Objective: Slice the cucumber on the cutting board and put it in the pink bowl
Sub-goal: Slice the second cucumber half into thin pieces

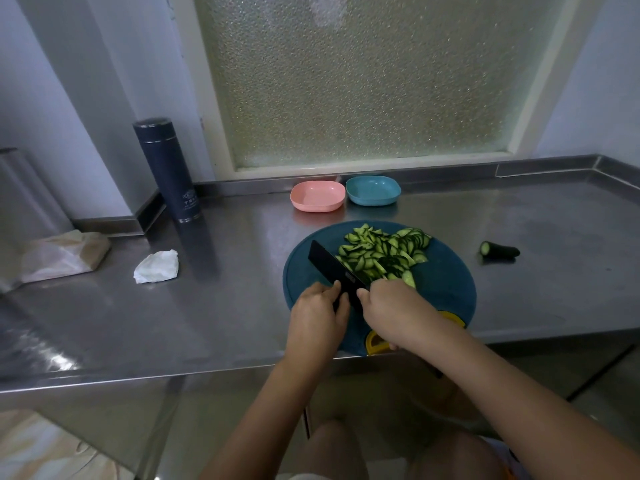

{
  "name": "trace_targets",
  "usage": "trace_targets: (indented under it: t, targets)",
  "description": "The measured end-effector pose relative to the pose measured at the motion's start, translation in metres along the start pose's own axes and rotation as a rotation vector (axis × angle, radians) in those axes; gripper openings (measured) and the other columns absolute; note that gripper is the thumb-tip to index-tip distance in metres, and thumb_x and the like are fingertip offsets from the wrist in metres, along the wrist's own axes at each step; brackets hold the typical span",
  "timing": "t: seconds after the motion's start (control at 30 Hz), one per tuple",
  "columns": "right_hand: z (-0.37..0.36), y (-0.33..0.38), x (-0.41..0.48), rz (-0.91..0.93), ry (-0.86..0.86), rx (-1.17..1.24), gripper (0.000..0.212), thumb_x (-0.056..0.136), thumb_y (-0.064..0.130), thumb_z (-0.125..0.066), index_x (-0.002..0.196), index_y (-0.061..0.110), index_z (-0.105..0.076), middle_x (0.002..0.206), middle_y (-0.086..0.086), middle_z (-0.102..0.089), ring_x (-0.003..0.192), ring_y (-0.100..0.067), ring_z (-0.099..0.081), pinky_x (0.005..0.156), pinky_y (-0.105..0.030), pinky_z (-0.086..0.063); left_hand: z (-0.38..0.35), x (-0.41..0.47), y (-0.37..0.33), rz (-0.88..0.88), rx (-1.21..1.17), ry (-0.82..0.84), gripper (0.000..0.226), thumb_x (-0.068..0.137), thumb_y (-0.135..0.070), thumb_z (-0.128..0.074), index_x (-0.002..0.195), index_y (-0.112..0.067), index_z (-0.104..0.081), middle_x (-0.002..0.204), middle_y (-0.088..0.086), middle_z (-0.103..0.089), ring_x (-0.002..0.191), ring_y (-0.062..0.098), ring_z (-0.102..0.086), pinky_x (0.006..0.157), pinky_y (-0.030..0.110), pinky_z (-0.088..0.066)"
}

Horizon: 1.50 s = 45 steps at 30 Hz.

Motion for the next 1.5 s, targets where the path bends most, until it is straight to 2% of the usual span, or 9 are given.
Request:
trace_targets:
  t: [0.2,0.3,0.5,0.77,0.9,1.0,1.17,1.3,1.5]
  targets:
    - [0.002,-0.006,-0.008,-0.007,-0.005,0.022,0.042,0.104,0.032,-0.026,0.093,0.006,-0.058,0.059,-0.003,-0.046,0.053,-0.014,-0.047,0.07,-0.032,-0.05,0.002,0.0,0.0,0.002,-0.03,-0.006,0.025,0.088,-0.015,-0.061,0.11,-0.004,-0.068,0.079,0.009,-0.066,0.069,0.019,-0.06,0.061,0.023,-0.041]
    - [0.002,-0.012,-0.01,-0.053,0.036,0.032,0.037,0.105,0.026,-0.028,0.106,0.002,-0.057,0.056,-0.006,-0.049,0.055,-0.021,-0.057,0.055,-0.029,-0.047,0.003,0.0,-0.002,-0.005,-0.011,-0.011,0.027,0.086,-0.019,-0.057,0.104,-0.003,-0.07,0.075,0.01,-0.067,0.066,0.022,-0.061,0.059,0.026,-0.046]
    - [0.007,-0.01,-0.017,0.037,0.004,-0.032,0.046,0.104,0.036,-0.025,0.093,0.004,-0.056,0.048,-0.006,-0.05,0.035,-0.014,-0.047,0.04,-0.022,-0.042,0.004,-0.002,-0.002,-0.003,-0.011,-0.018,0.028,0.087,-0.019,-0.057,0.105,-0.003,-0.069,0.08,0.013,-0.068,0.072,0.025,-0.061,0.064,0.032,-0.048]
    - [0.009,-0.009,-0.021,-0.017,0.009,0.032,0.036,0.104,0.027,-0.031,0.122,0.006,-0.054,0.061,-0.005,-0.049,0.058,-0.022,-0.057,0.052,-0.027,-0.046,0.004,-0.003,-0.001,-0.006,0.006,-0.016,0.023,0.086,-0.018,-0.06,0.101,-0.004,-0.071,0.082,0.012,-0.069,0.073,0.024,-0.063,0.066,0.031,-0.049]
    - [0.003,-0.008,-0.016,-0.013,0.029,-0.038,0.046,0.104,0.034,-0.027,0.094,0.001,-0.057,0.053,-0.006,-0.049,0.046,-0.018,-0.05,0.043,-0.024,-0.038,0.004,-0.002,0.0,0.001,0.007,-0.019,0.021,0.084,-0.018,-0.062,0.096,-0.003,-0.072,0.076,0.011,-0.069,0.068,0.023,-0.063,0.062,0.029,-0.049]
    - [0.001,-0.002,-0.011,0.012,-0.009,-0.053,0.043,0.104,0.031,-0.029,0.067,0.012,-0.042,0.059,-0.004,-0.043,0.053,-0.017,-0.045,0.05,-0.026,-0.039,0.002,-0.002,0.002,0.006,0.008,-0.013,0.023,0.082,-0.019,-0.06,0.093,-0.003,-0.072,0.071,0.011,-0.068,0.064,0.023,-0.062,0.059,0.029,-0.048]
    - [-0.005,0.006,-0.004,-0.001,-0.04,-0.055,0.04,0.104,0.029,-0.029,0.076,0.011,-0.051,0.067,-0.001,-0.042,0.083,-0.026,-0.06,0.064,-0.03,-0.042,0.0,-0.002,0.003,-0.006,-0.005,0.001,0.028,0.086,-0.02,-0.052,0.092,-0.002,-0.073,0.069,0.01,-0.066,0.063,0.024,-0.059,0.057,0.033,-0.05]
    - [-0.004,0.0,-0.003,-0.002,-0.008,-0.017,0.039,0.104,0.031,-0.028,0.075,0.011,-0.044,0.064,-0.003,-0.042,0.062,-0.02,-0.049,0.061,-0.031,-0.045,0.0,-0.007,0.001,-0.02,-0.005,0.003,0.028,0.092,-0.018,-0.05,0.108,-0.004,-0.068,0.086,0.011,-0.068,0.078,0.024,-0.06,0.066,0.03,-0.049]
    - [-0.005,-0.004,-0.011,-0.009,-0.01,-0.044,0.046,0.104,0.033,-0.028,0.063,0.014,-0.037,0.062,-0.003,-0.041,0.063,-0.018,-0.047,0.054,-0.026,-0.039,0.003,-0.008,0.0,0.001,-0.039,-0.006,0.027,0.088,-0.012,-0.058,0.112,-0.002,-0.066,0.093,0.012,-0.068,0.082,0.023,-0.062,0.071,0.029,-0.05]
Point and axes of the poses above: each hand's wrist, its own x-axis towards the middle knuckle, its own z-axis out of the back of the hand, y = z × x, the point moved 10 cm from there along x, towards the middle knuckle
